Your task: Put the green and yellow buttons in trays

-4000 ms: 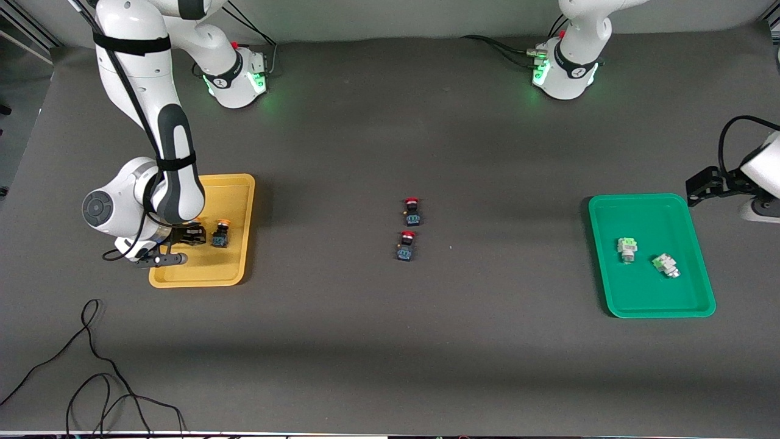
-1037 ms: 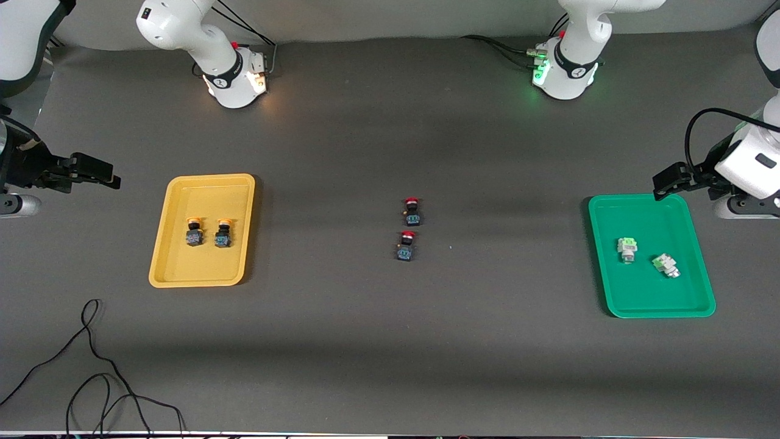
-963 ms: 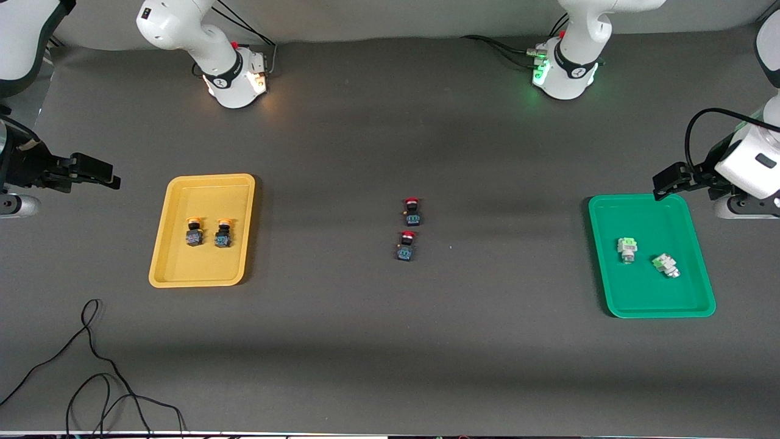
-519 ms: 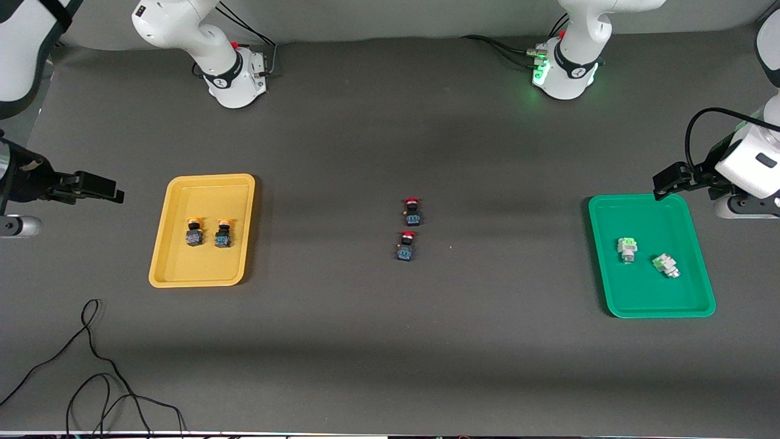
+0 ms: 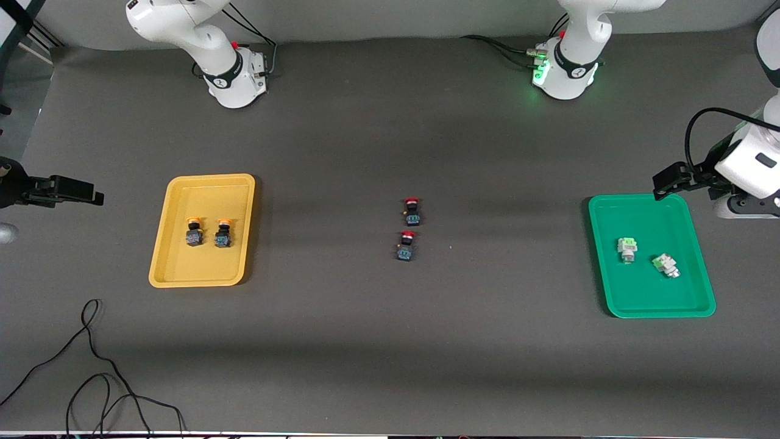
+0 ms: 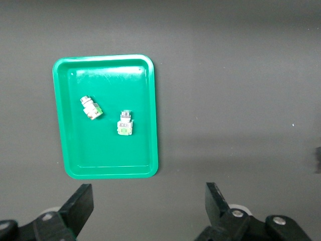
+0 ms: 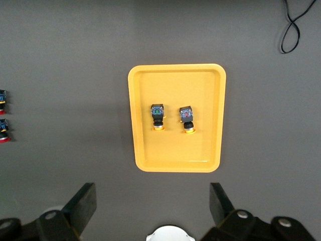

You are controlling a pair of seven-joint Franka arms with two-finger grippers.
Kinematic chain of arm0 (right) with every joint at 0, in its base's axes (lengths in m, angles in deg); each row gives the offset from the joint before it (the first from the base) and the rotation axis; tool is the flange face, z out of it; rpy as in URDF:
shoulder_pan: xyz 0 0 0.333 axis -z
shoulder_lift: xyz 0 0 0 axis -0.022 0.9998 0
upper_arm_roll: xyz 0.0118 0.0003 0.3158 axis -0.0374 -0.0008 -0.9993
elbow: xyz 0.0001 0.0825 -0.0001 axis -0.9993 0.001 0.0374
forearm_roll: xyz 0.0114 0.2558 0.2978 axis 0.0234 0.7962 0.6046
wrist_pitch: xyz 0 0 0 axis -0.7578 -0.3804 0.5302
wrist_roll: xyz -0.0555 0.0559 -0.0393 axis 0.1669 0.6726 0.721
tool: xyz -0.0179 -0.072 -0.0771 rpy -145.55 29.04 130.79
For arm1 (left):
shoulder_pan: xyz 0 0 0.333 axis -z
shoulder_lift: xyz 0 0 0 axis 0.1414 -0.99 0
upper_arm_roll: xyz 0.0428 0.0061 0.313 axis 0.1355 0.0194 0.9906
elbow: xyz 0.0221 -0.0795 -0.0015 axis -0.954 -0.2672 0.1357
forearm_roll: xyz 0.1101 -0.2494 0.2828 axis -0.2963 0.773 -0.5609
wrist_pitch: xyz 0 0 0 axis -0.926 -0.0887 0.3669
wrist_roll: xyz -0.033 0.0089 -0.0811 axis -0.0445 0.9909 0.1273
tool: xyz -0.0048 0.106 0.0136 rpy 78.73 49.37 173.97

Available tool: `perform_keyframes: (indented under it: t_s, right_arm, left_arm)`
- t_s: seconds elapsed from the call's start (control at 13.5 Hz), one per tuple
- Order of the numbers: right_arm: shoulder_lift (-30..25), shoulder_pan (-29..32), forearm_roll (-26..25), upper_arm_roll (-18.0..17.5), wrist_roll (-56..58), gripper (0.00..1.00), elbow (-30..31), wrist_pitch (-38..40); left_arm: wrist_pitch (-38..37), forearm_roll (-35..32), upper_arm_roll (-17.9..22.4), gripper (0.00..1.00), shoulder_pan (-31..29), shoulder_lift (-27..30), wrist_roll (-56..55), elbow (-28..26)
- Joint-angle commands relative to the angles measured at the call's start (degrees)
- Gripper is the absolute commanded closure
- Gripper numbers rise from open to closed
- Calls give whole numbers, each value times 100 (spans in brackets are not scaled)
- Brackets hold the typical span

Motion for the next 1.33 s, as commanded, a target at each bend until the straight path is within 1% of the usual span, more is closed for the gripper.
perform_keyframes:
  t_s: [0.0,0.15,0.22,0.37,0.44,0.59,0.81,0.89,0.96,1.04,1.11,1.26]
  right_arm:
    - [-403,776,-551,-1228,-312,0,29,32]
    - [-508,1286,-789,-1914,-399,0,55,23]
    - [-579,1637,-842,-2335,-478,0,90,23]
    - [-902,2436,-1192,-3397,-549,0,457,-152]
    - [-1131,2657,-1333,-3751,-558,0,781,-336]
    - [-1596,2686,-1370,-3816,-558,0,1466,-740]
    - [-2475,2695,-1422,-3842,-549,0,2828,-1565]
    - [-2695,2677,-1484,-3842,-549,0,3172,-1812]
    - [-2828,2669,-1510,-3842,-540,0,3375,-2006]
    - [-2803,2686,-1519,-3859,-531,0,3377,-2077]
    - [-2716,2695,-1580,-3929,-531,0,3212,-2086]
    - [-2339,2695,-1643,-3982,-496,0,2703,-2043]
  left_arm:
    - [-104,-79,35,1,73,12,-32,86]
    - [-104,-87,35,1,73,12,-32,86]
    - [-104,-79,35,1,73,12,-32,86]
    - [-95,-79,35,1,73,12,-32,86]
    - [-95,-79,35,1,73,4,-24,86]
    - [-95,-79,35,1,73,4,-32,86]
    - [-95,-79,35,1,73,4,-32,86]
    - [-95,-87,35,1,82,4,-32,86]
    - [-104,-87,35,1,82,4,-32,86]
    - [-112,-79,35,1,82,4,-32,86]
    - [-104,-87,35,1,74,4,-32,86]
    - [-104,-79,35,1,82,4,-32,86]
